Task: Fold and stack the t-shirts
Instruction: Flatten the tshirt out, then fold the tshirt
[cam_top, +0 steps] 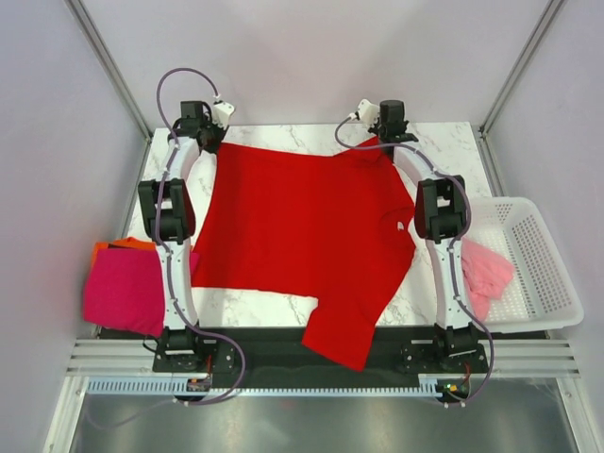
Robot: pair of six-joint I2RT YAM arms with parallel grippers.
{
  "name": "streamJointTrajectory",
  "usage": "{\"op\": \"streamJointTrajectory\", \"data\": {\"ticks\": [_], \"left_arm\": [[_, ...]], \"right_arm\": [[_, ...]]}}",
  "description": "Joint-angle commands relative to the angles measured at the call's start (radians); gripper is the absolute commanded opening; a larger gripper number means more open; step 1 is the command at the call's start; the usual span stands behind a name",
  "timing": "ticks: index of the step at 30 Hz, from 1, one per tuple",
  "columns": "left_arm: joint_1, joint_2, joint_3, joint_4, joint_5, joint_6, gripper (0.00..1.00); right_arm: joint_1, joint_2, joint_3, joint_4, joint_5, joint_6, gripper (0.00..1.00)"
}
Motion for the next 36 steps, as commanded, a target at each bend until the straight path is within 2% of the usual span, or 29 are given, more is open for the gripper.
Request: {"op": "streamJointTrajectory", "data": {"ticks": [1, 7, 12, 22, 25, 27, 29, 32, 36], "left_arm": [[-0.012, 0.051, 0.125, 0.014, -0.059, -0.017, 0.02], [-0.009, 0.077, 0.173, 0.07, -0.116, -0.031, 0.02], [-0.009, 0.06, 0.173, 0.114, -0.177, -0.058, 0.02], [-0.006, 0.026, 0.171, 0.146, -0.235, -0.011, 0.02], [-0.008, 0.017, 0.182, 0.16, -0.232, 0.003, 0.02], [-0.006, -0.006, 0.173, 0.157, -0.2, 0.015, 0.02], [-0.009, -0.055, 0.11, 0.154, -0.162, 0.038, 0.02], [-0.009, -0.115, 0.012, 0.12, -0.075, 0.077, 0.02], [-0.008, -0.143, -0.066, 0.085, -0.039, 0.121, 0.02]], "right_arm": [[0.001, 0.072, 0.168, 0.016, -0.004, 0.049, 0.0], [0.009, 0.118, 0.207, 0.23, -0.02, -0.005, 0.0], [0.01, 0.198, 0.371, 0.286, -0.042, -0.008, 0.0], [0.015, 0.241, 0.457, 0.432, -0.132, -0.057, 0.0], [0.013, 0.182, 0.41, 0.417, -0.109, -0.027, 0.0], [0.013, 0.104, 0.324, 0.336, -0.086, -0.02, 0.0], [0.016, 0.036, 0.167, 0.288, -0.083, -0.033, 0.0], [0.016, -0.073, 0.017, 0.169, -0.079, -0.033, 0.0], [0.024, -0.144, -0.075, 0.104, -0.03, 0.035, 0.0]]}}
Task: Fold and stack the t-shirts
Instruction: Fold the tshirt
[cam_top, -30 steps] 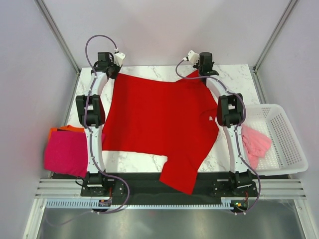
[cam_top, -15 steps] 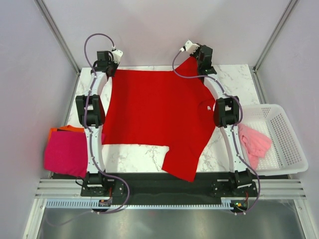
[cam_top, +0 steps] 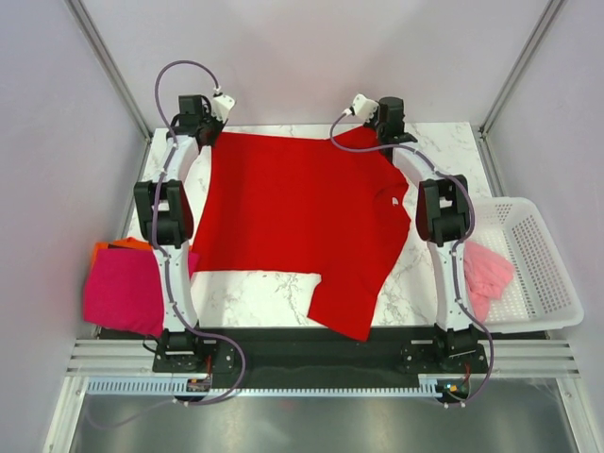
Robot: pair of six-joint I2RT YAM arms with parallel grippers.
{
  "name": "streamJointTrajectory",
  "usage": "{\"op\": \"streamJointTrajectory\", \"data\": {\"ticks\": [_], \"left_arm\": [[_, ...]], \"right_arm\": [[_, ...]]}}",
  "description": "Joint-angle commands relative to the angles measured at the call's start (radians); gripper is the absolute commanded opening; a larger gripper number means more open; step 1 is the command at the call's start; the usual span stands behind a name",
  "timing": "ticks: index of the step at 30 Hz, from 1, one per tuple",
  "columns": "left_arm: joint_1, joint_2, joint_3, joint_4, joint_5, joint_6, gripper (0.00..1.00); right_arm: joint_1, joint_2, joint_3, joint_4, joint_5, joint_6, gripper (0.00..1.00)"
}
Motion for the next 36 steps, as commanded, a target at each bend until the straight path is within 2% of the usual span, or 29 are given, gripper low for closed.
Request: {"op": "streamJointTrajectory", "data": {"ticks": [1, 10, 18, 27, 36], "left_arm": [[0.007, -0.08, -0.048, -0.004, 0.064, 0.078, 0.02], [0.012, -0.083, -0.059, -0.013, 0.055, 0.132, 0.02], [0.035, -0.102, -0.065, -0.019, 0.058, 0.133, 0.02], [0.046, -0.151, -0.123, -0.024, 0.081, 0.202, 0.02], [0.05, -0.191, -0.182, -0.025, 0.089, 0.218, 0.02]], "right_arm": [[0.013, -0.123, -0.081, -0.097, 0.054, 0.069, 0.0], [0.032, -0.276, -0.243, -0.218, 0.093, 0.123, 0.0], [0.038, -0.388, -0.291, -0.275, 0.113, 0.144, 0.0], [0.044, -0.477, -0.345, -0.372, 0.13, 0.149, 0.0], [0.061, -0.584, -0.461, -0.476, 0.114, 0.236, 0.0]]}}
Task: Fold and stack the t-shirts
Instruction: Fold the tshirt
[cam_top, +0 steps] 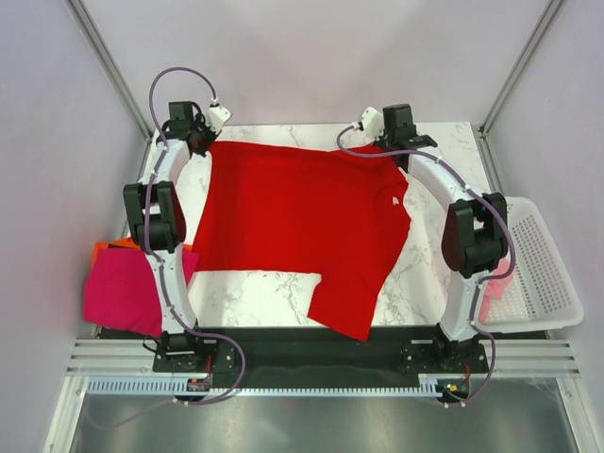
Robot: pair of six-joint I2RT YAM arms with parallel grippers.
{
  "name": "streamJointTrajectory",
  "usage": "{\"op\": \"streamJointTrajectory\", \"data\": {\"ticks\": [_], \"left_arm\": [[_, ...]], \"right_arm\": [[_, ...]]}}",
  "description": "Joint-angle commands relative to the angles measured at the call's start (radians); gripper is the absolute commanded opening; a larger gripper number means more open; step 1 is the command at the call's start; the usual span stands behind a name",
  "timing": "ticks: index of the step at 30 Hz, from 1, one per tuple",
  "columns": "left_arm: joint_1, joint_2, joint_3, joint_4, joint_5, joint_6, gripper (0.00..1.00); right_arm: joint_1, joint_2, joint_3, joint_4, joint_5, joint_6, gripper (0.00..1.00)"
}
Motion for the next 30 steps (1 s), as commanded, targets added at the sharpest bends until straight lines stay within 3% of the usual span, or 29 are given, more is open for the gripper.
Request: {"op": "streamJointTrajectory", "data": {"ticks": [1, 14, 30], "left_arm": [[0.006, -0.082, -0.025, 0.004, 0.019, 0.048, 0.02], [0.015, -0.179, -0.232, 0.002, 0.01, 0.058, 0.02], [0.022, -0.259, -0.411, -0.009, 0.04, 0.054, 0.02]], "right_arm": [[0.013, -0.09, -0.061, -0.048, 0.014, 0.051, 0.0], [0.055, -0.167, -0.065, -0.236, -0.046, 0.181, 0.0], [0.115, -0.291, -0.207, -0.322, -0.055, 0.226, 0.0]]}}
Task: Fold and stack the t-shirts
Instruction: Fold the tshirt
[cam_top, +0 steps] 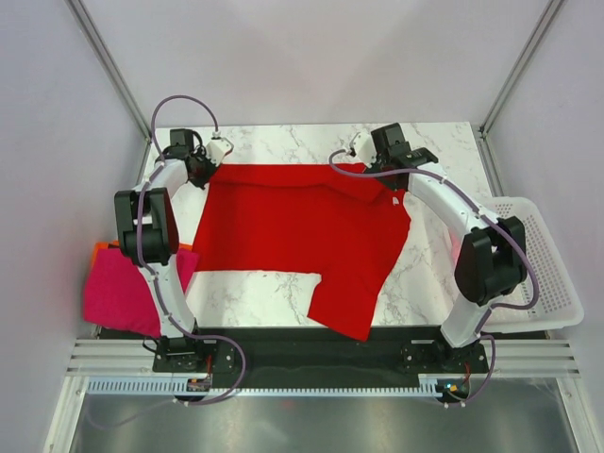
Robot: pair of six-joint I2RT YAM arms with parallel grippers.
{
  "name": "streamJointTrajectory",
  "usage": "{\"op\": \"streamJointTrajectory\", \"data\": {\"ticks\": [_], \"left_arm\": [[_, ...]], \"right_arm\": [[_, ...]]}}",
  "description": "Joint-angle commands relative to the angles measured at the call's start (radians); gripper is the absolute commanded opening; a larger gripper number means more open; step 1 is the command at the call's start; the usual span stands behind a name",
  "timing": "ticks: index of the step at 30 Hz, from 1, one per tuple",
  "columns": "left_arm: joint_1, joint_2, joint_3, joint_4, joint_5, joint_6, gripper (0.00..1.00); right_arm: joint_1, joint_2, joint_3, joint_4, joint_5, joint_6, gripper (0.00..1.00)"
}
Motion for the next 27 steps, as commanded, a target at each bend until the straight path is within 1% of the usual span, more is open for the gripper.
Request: {"op": "streamJointTrajectory", "data": {"ticks": [1, 12, 15, 16, 17, 18, 19, 21, 22, 23, 24, 25, 26, 27], "left_arm": [[0.008, -0.071, -0.015, 0.006, 0.036, 0.029, 0.02], [0.008, -0.07, -0.056, -0.04, 0.036, 0.044, 0.02], [0.012, -0.068, -0.073, -0.043, 0.024, 0.029, 0.02], [0.015, -0.068, -0.076, -0.046, 0.022, 0.023, 0.02], [0.018, -0.067, -0.072, -0.074, 0.025, 0.017, 0.02], [0.021, -0.067, -0.066, -0.092, 0.029, 0.014, 0.02], [0.021, -0.07, -0.062, -0.103, 0.021, 0.009, 0.16], [0.029, -0.105, -0.055, -0.114, 0.019, -0.015, 0.29], [0.038, -0.122, -0.052, -0.109, 0.044, -0.025, 0.4], [0.043, -0.146, -0.037, -0.102, 0.058, -0.049, 0.47], [0.046, -0.149, -0.024, -0.077, 0.065, -0.063, 0.54], [0.046, -0.146, -0.009, -0.071, 0.079, -0.08, 0.6], [0.046, -0.134, 0.049, -0.072, 0.088, -0.115, 0.61], [0.044, -0.09, 0.084, -0.088, 0.091, -0.138, 0.63]], "right_arm": [[-0.004, -0.056, -0.022, -0.019, 0.01, 0.018, 0.0], [-0.004, -0.074, -0.074, -0.05, -0.031, 0.032, 0.0], [-0.001, -0.083, -0.078, -0.091, -0.068, 0.059, 0.0], [0.003, -0.088, -0.078, -0.128, -0.092, 0.067, 0.0], [0.011, -0.088, -0.074, -0.153, -0.1, 0.072, 0.0], [0.029, -0.091, -0.068, -0.186, -0.106, 0.079, 0.06], [0.032, -0.106, -0.066, -0.197, -0.117, 0.081, 0.25], [0.028, -0.119, -0.049, -0.202, -0.099, 0.098, 0.41], [0.016, -0.116, -0.034, -0.2, -0.109, 0.118, 0.5], [-0.003, -0.103, -0.011, -0.2, -0.127, 0.14, 0.52], [-0.051, -0.087, 0.047, -0.194, -0.149, 0.162, 0.52], [-0.073, -0.039, 0.073, -0.185, -0.16, 0.2, 0.53], [-0.108, -0.011, 0.099, -0.178, -0.166, 0.216, 0.53], [-0.127, 0.018, 0.157, -0.168, -0.177, 0.23, 0.53]]}}
